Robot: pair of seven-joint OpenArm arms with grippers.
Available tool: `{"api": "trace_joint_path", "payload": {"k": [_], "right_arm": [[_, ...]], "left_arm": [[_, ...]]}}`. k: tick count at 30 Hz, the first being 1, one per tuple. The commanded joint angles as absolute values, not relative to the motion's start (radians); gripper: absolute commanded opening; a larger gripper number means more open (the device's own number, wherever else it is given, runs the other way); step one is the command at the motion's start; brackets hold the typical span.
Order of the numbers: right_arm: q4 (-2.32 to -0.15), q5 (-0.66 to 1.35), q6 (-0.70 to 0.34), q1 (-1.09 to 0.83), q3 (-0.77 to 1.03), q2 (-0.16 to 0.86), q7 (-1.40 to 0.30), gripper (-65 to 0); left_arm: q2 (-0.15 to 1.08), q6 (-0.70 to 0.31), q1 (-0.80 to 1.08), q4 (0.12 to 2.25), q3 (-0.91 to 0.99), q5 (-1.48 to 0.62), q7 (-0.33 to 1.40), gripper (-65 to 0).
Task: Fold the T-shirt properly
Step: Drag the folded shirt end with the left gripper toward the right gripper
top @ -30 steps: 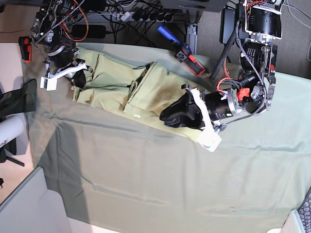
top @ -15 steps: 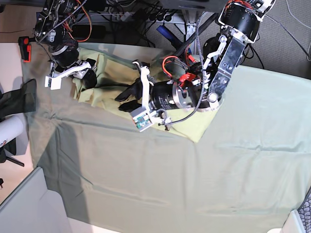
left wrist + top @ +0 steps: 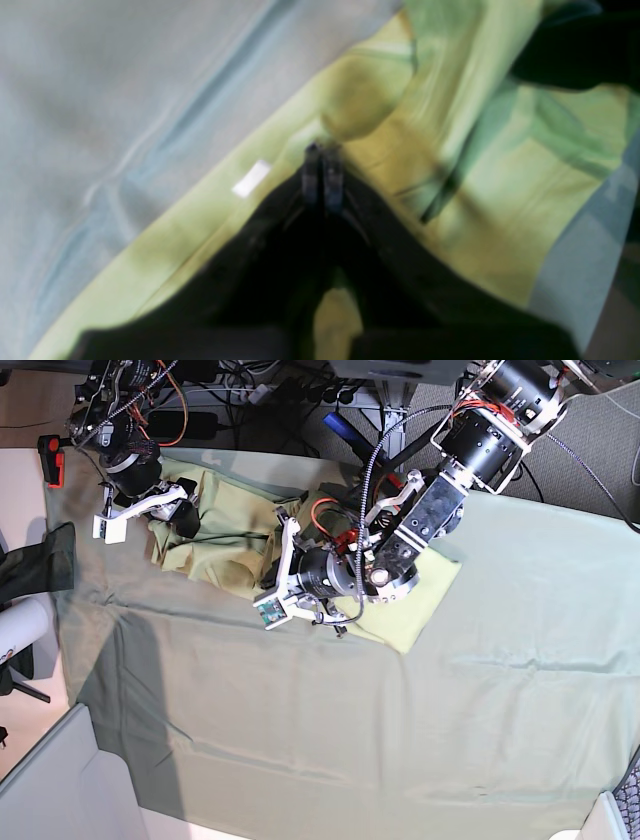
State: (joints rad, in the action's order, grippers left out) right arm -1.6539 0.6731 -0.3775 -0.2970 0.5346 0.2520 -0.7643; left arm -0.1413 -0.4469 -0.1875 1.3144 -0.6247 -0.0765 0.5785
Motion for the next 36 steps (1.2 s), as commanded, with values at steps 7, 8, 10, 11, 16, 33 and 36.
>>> {"api": "trace_joint_path", "payload": {"k": [7,8,10,11,16,33,36], "right_arm": [[-1.668,0.673,-0.409,-0.294,0.543,0.265,-0.748,-32.9],[-1.668,0.674,-0.409,-0.294,0.543,0.265,-0.747,-32.9],[-1.668,0.681,-0.409,-0.294,0.543,0.265,-0.741,-32.9],[-1.668,0.681,-0.409,-0.294,0.543,0.265,-0.741,-32.9],[-1.668,0.680,-0.409,-0.295,0.543,0.265,-0.745,-32.9],[-1.668,0.700,-0.409,-0.294,0.545,0.263,-0.765,-32.9],[-1.671,0.728,-0.409,-0.294,0.570,0.263,-0.791,-32.9]], "left_arm": [[-0.157,-0.361,-0.252,1.335,-0.715,-0.063,0.569,-65.0],[-0.157,-0.362,-0.252,1.334,-0.731,-0.062,0.565,-65.0],[-0.157,-0.362,-0.249,1.333,-0.764,-0.043,0.561,-65.0],[-0.157,-0.360,-0.249,1.332,-0.781,-0.028,0.556,-65.0],[-0.157,-0.321,-0.249,1.329,-0.829,0.002,0.513,-65.0],[-0.157,-0.321,-0.245,1.317,-1.003,0.045,0.455,-65.0],[-0.157,-0.321,-0.246,1.265,-1.003,0.046,0.411,-65.0]]}}
